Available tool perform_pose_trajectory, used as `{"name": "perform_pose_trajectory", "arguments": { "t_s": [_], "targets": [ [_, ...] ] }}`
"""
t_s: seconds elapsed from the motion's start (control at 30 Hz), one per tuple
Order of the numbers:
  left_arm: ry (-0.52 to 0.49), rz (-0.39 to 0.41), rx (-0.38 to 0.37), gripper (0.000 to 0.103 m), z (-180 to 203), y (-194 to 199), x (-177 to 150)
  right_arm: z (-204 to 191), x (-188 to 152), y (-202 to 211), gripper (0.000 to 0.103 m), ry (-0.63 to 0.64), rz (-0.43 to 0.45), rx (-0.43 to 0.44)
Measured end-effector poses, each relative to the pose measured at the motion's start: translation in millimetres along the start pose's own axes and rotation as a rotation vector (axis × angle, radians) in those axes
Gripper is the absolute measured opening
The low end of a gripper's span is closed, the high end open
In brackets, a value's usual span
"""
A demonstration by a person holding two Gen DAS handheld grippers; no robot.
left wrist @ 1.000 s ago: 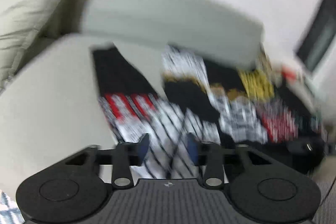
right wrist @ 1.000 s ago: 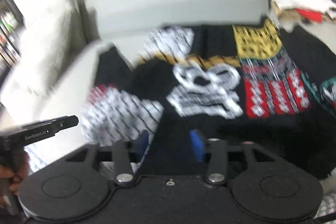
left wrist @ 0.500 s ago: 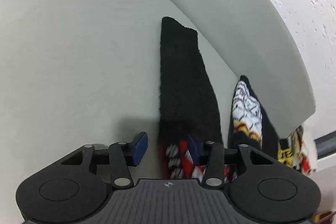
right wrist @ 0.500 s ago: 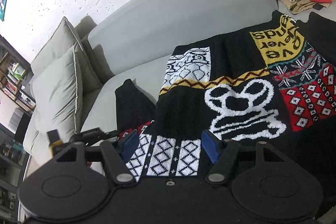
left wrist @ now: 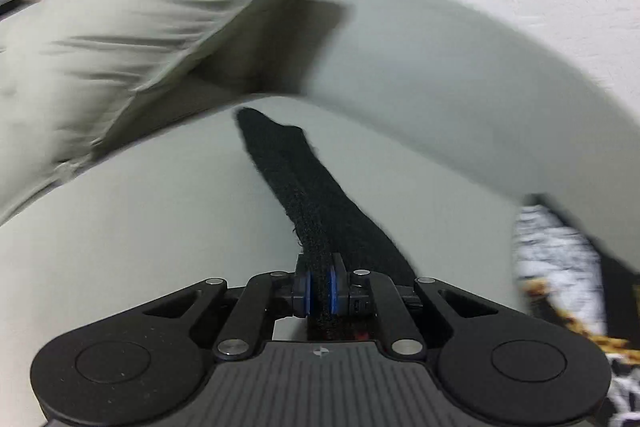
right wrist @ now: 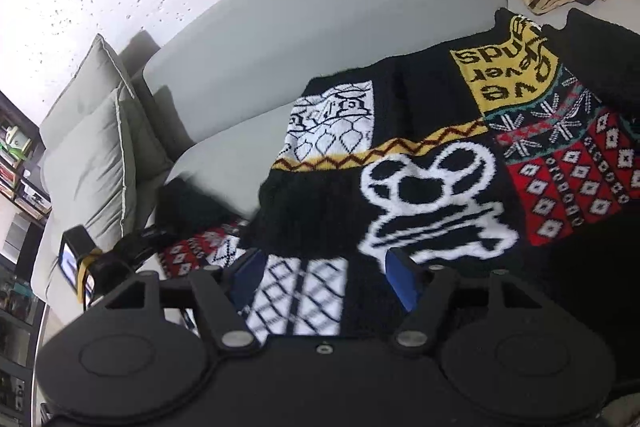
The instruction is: Fold clothes
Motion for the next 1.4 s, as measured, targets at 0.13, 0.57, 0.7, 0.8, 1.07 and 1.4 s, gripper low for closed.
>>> {"name": "perform_pose_trajectory", "arguments": {
  "t_s": [0.13, 0.57, 0.7, 0.8, 1.07, 1.4],
  "targets": [
    [0.062, -0.068, 0.056, 0.019, -29, -4, -5, 4, -2, 6, 0.067, -0.018, -0.015, 0.014],
    [-0.058, 0.083, -0.179, 0.029, 36, 195, 3, 48, 5, 117, 0.075, -0.073, 0.104, 0.010],
    [-0.112, 0.075, -0.250, 0.036, 71, 234, -20, 73, 4, 152, 0.082, -0.084, 0.154, -0.012],
    [-0.156, 0.003, -0.272, 0.037, 100, 236, -47, 100, -3, 158, 0.082, -0.105, 0.155, -0.053],
    [-0.361, -0.223, -0.271, 0.018, 187, 186, -145, 145, -35, 83, 0.011, 0.015, 0.042, -0.171],
    [-0.529, -0.343, -0.269, 0.010, 200, 183, -176, 137, -73, 48, 0.009, 0.170, -0.131, -0.204]
  ]
}}
Point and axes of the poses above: each gripper's, at about its wrist camera, not at the fingertips, and y roughly against the way its jaws point, z to its right, x to its top, the point moved 3 cm from there along -y, roughly the way its jaws point, and after that the axes turned 7 degrees about z, right-handed, at the moved point
